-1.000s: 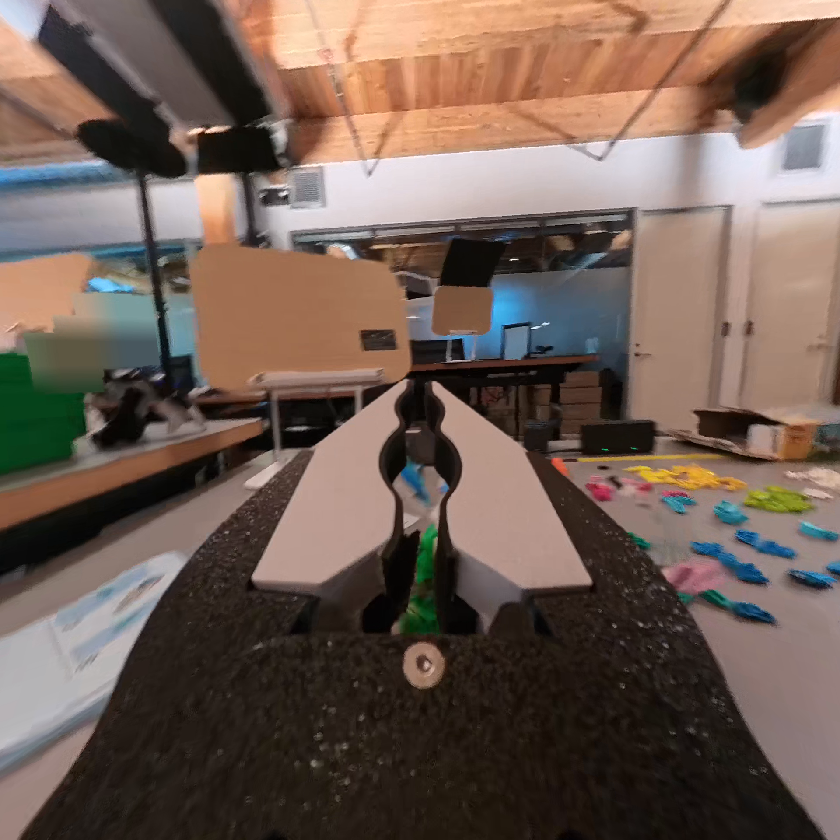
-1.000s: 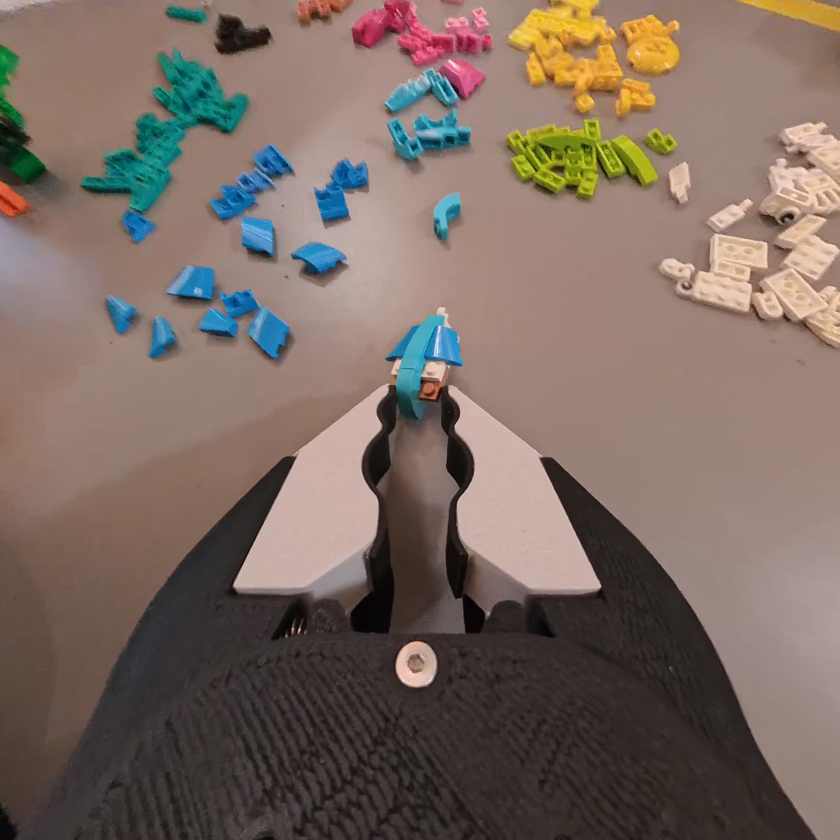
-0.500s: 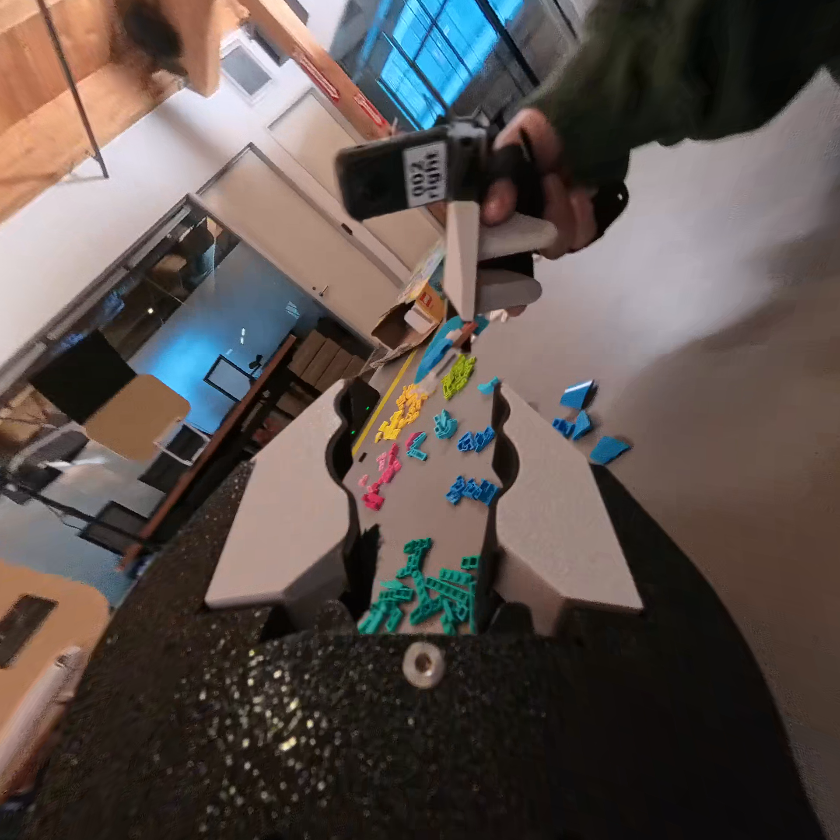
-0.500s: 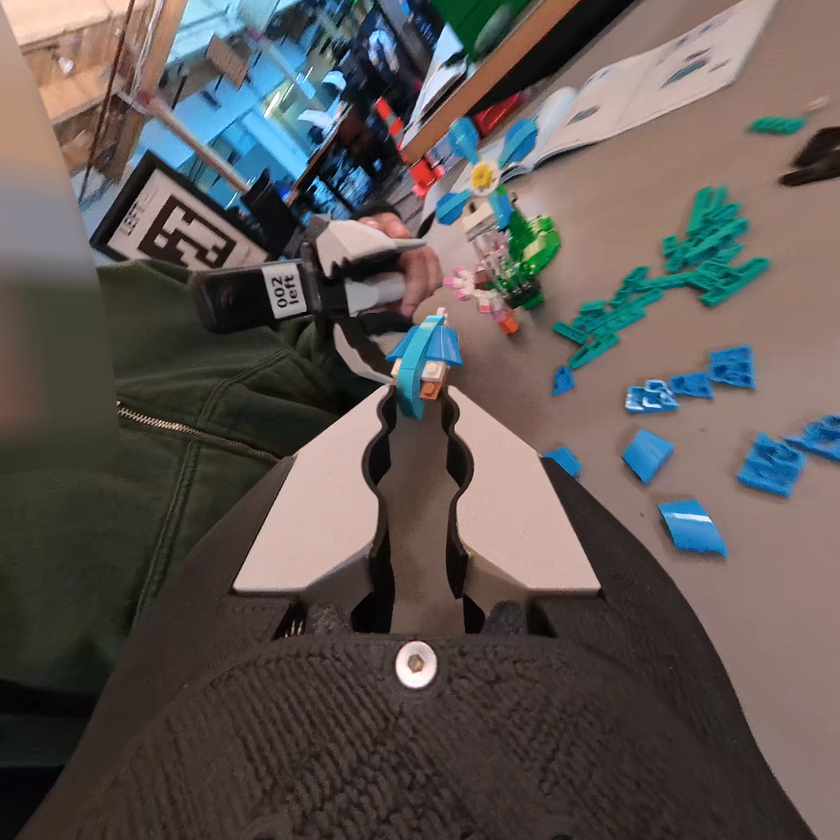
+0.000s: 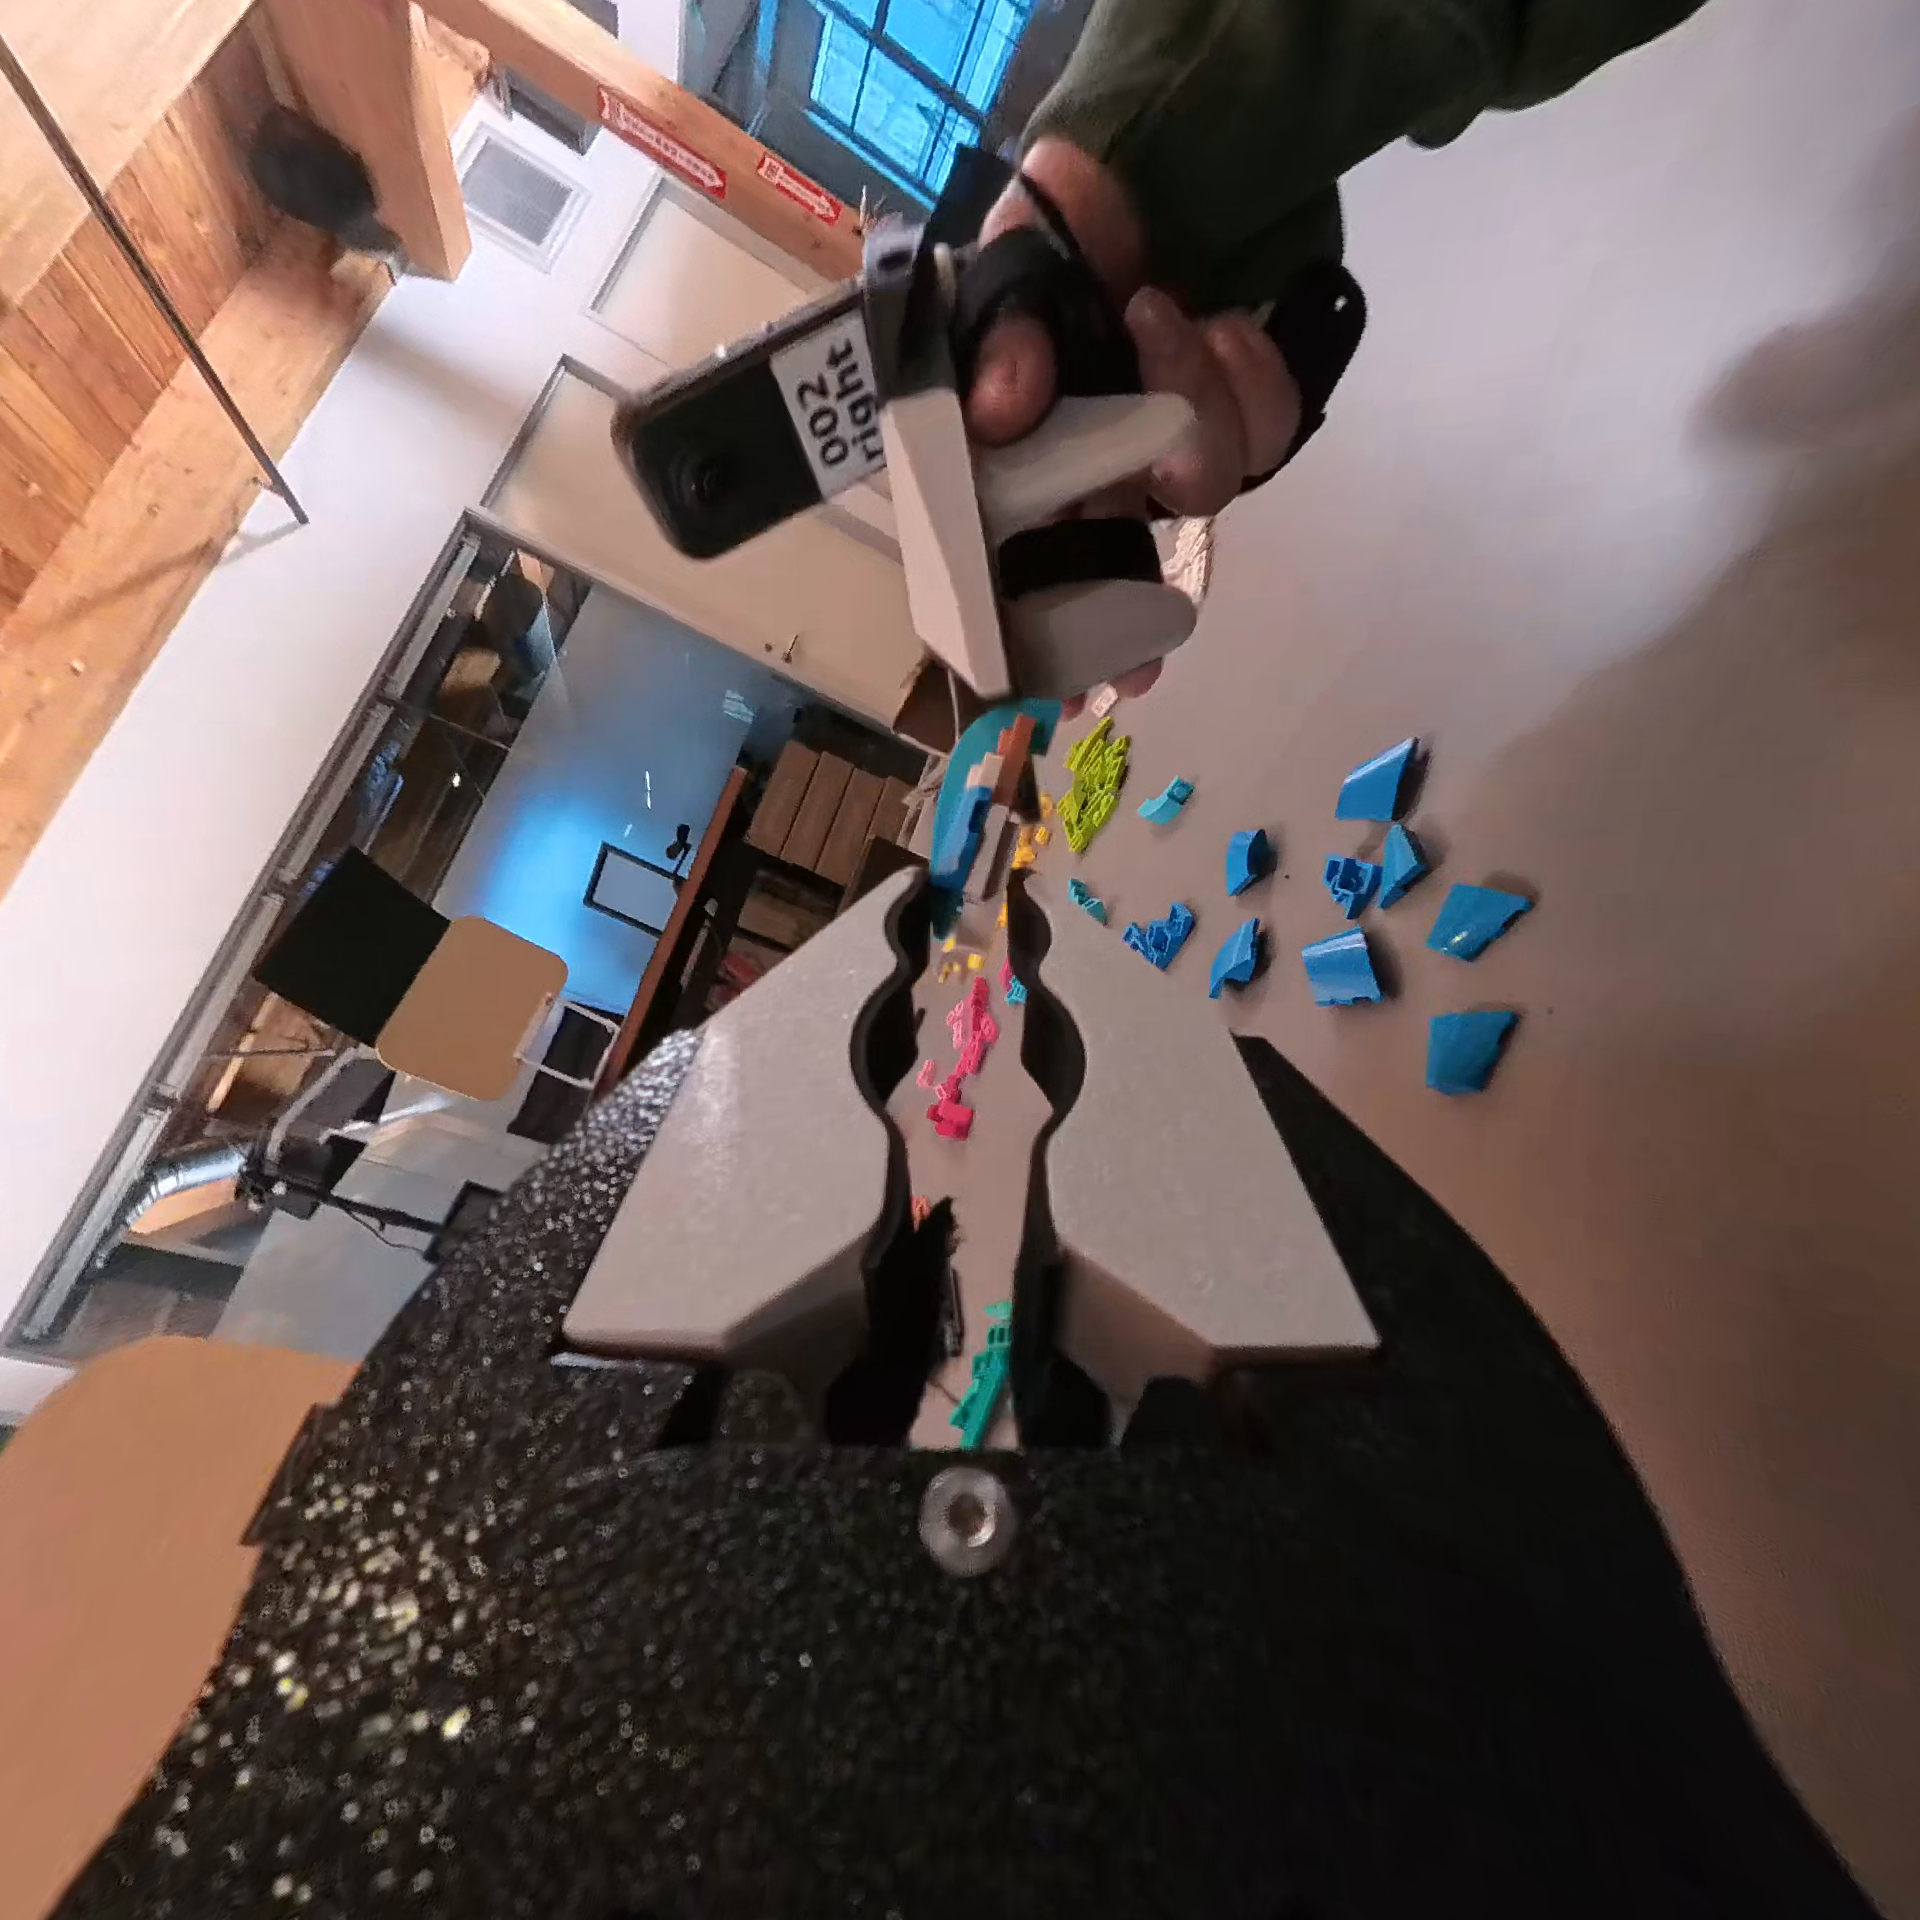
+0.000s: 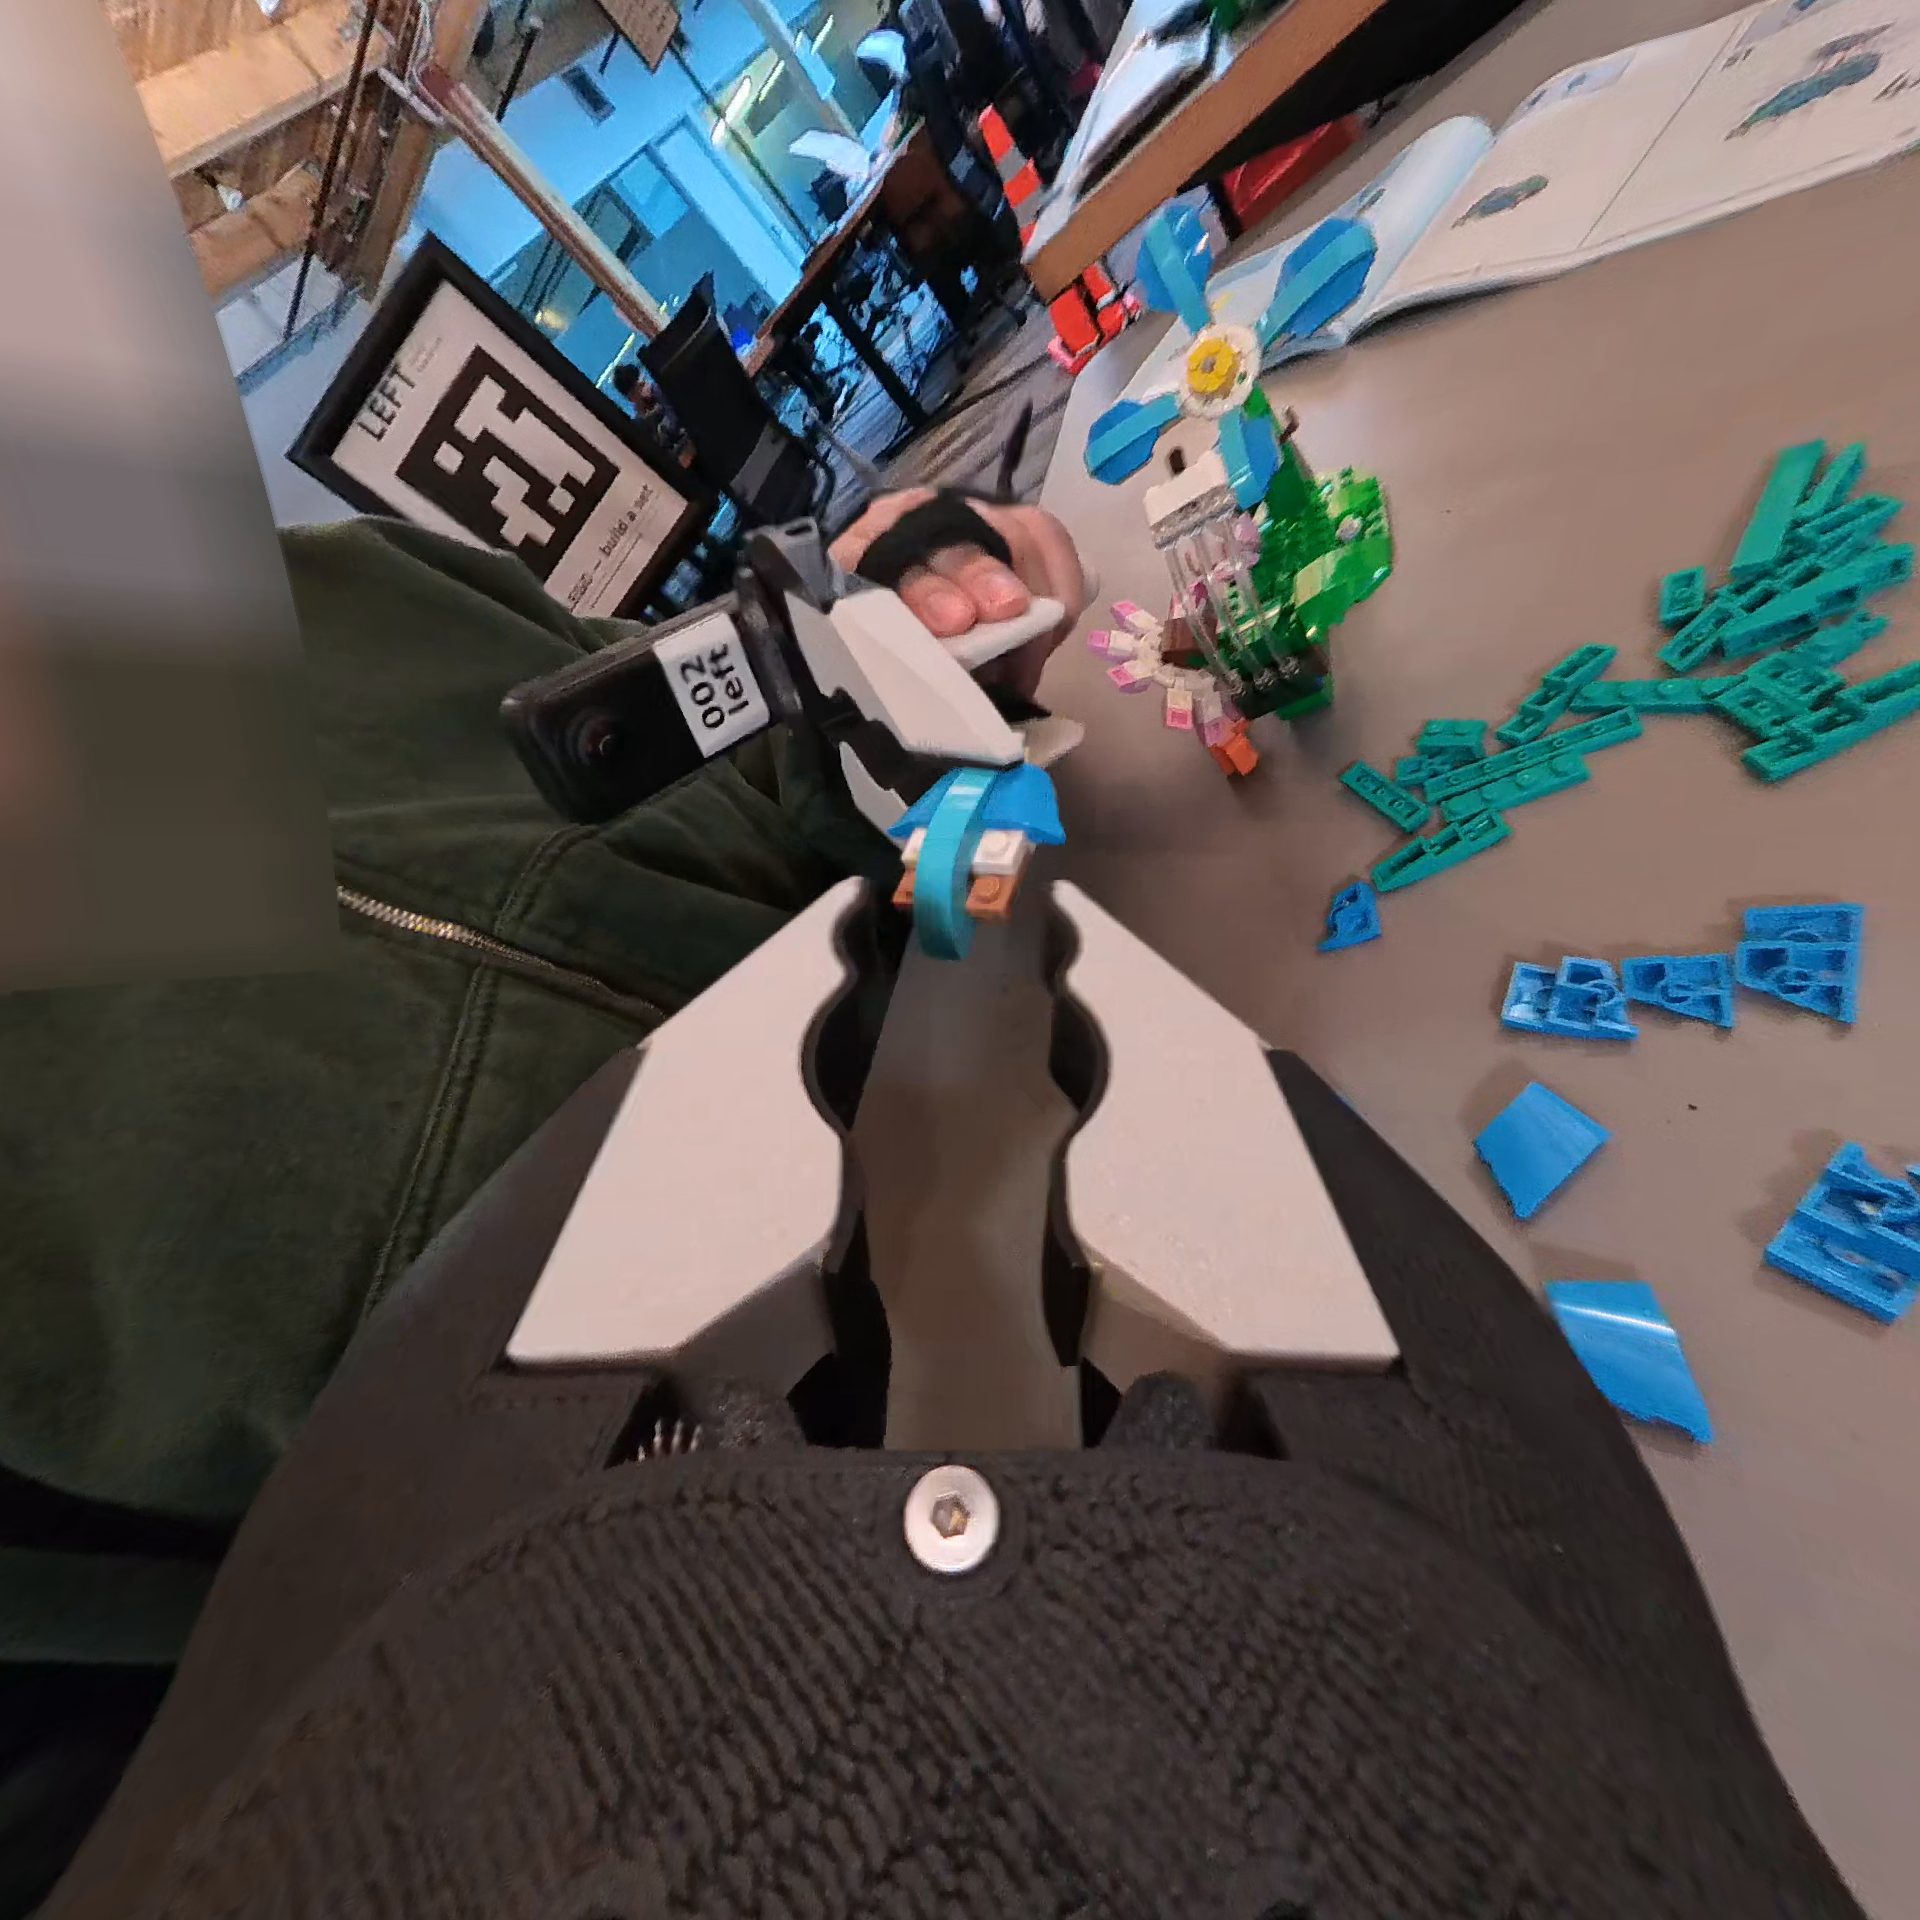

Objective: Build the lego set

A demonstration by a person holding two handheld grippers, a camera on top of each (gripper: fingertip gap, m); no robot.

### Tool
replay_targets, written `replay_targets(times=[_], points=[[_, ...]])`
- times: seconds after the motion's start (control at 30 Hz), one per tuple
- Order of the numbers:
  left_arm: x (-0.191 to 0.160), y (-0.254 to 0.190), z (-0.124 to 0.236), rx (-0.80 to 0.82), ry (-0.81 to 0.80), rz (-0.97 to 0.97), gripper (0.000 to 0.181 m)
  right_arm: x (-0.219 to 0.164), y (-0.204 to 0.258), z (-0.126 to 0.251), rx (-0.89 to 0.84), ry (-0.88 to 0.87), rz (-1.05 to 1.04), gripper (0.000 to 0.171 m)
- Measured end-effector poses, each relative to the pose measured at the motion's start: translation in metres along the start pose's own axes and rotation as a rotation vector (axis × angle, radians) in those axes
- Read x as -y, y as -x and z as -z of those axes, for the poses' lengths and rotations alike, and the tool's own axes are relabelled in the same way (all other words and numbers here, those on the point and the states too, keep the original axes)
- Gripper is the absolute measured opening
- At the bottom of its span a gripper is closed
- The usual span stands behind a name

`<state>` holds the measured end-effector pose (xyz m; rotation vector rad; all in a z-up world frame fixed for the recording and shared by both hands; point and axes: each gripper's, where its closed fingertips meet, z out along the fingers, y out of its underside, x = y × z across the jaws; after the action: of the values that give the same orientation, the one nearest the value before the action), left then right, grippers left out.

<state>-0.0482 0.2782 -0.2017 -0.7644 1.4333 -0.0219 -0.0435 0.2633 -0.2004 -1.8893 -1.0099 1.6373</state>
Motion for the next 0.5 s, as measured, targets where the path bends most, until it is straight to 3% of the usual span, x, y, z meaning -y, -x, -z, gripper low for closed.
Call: replay_targets(times=[0.1,0.2,0.33,0.4,0.5], points=[[-0.004,0.001,-0.010,0.024,0.039,0.015,0.012,0.017,-0.008,0.023,-0.107,-0.129,0.119,0.045],[-0.005,0.001,-0.021,0.036,0.076,0.008,0.012,0.041,-0.030,0.069,-0.381,-0.348,0.345,0.046],[0.001,0.003,-0.038,0.054,0.089,0.033,0.012,0.055,-0.052,0.158,-0.842,-0.706,0.579,0.044],[0.006,0.004,-0.044,0.061,0.086,0.035,0.012,0.044,-0.058,0.188,-1.030,-0.766,0.665,0.038],[0.008,0.004,-0.044,0.068,0.081,0.049,0.012,0.036,-0.064,0.199,-1.132,-0.740,0.718,0.035]])
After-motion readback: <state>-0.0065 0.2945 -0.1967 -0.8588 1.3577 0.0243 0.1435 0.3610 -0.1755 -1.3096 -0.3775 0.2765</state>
